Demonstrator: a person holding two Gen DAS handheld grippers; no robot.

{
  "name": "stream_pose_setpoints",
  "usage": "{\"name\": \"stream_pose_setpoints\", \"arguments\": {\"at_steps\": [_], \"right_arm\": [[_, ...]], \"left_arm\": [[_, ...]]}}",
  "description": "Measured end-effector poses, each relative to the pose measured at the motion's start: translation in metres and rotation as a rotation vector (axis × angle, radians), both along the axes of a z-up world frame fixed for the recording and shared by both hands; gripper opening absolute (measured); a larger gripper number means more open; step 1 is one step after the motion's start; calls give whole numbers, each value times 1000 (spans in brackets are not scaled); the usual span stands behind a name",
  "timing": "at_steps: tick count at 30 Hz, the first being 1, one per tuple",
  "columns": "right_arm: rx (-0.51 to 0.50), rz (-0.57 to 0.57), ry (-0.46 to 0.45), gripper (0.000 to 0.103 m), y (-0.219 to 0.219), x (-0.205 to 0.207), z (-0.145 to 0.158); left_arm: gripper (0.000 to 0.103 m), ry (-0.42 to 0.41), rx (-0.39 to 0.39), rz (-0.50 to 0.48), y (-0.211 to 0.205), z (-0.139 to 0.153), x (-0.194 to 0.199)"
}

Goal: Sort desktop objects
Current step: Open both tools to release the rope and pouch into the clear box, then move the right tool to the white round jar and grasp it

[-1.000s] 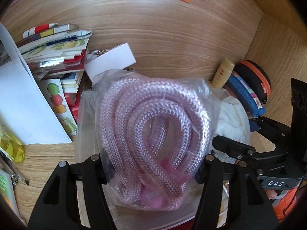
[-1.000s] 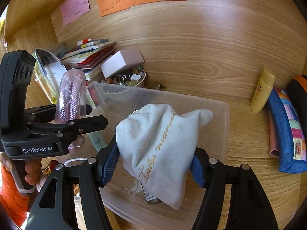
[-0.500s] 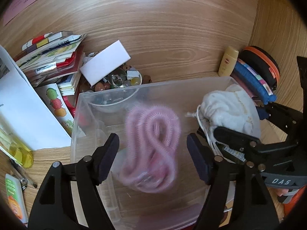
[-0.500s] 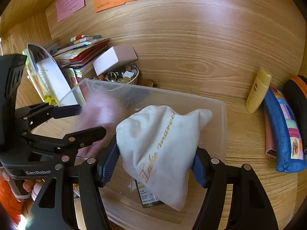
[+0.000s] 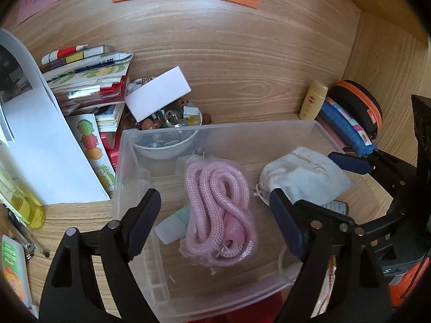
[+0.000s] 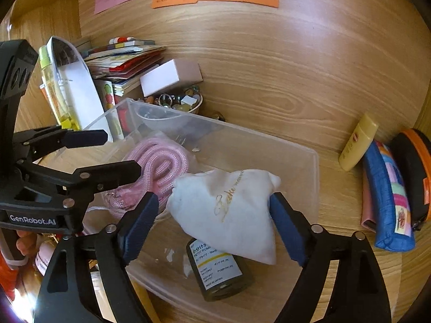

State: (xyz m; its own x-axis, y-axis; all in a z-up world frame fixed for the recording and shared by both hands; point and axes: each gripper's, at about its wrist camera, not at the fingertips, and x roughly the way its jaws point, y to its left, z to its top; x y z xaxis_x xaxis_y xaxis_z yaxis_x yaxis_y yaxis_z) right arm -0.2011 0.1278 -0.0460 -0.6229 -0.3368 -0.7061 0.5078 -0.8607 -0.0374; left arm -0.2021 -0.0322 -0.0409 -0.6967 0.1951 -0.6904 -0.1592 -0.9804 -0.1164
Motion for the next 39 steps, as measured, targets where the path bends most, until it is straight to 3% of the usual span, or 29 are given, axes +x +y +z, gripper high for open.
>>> {"name": "stream_pose_setpoints", "arguments": {"at_steps": [4,10,17,23,32,39], "right_arm": [[7,2,10,87,-2,5,3],[24,-30,40,87,-1,10,9],[-59,-51,72,88,23,25,41],[-85,-41,137,100,35,50,59],[-94,-15,140,101,46,84,56],[-87,-3,106,101,50,111,38]], "left_arm": [[91,13,26,-11,0,6,3],[92,36,46,-17,-1,22,7],[95,89,40,-6,-9,53,25],[97,126,28,5,-18,68,48],[97,115,10,55,-38,63,88],[97,76,-31,125,-59,41,124]]}}
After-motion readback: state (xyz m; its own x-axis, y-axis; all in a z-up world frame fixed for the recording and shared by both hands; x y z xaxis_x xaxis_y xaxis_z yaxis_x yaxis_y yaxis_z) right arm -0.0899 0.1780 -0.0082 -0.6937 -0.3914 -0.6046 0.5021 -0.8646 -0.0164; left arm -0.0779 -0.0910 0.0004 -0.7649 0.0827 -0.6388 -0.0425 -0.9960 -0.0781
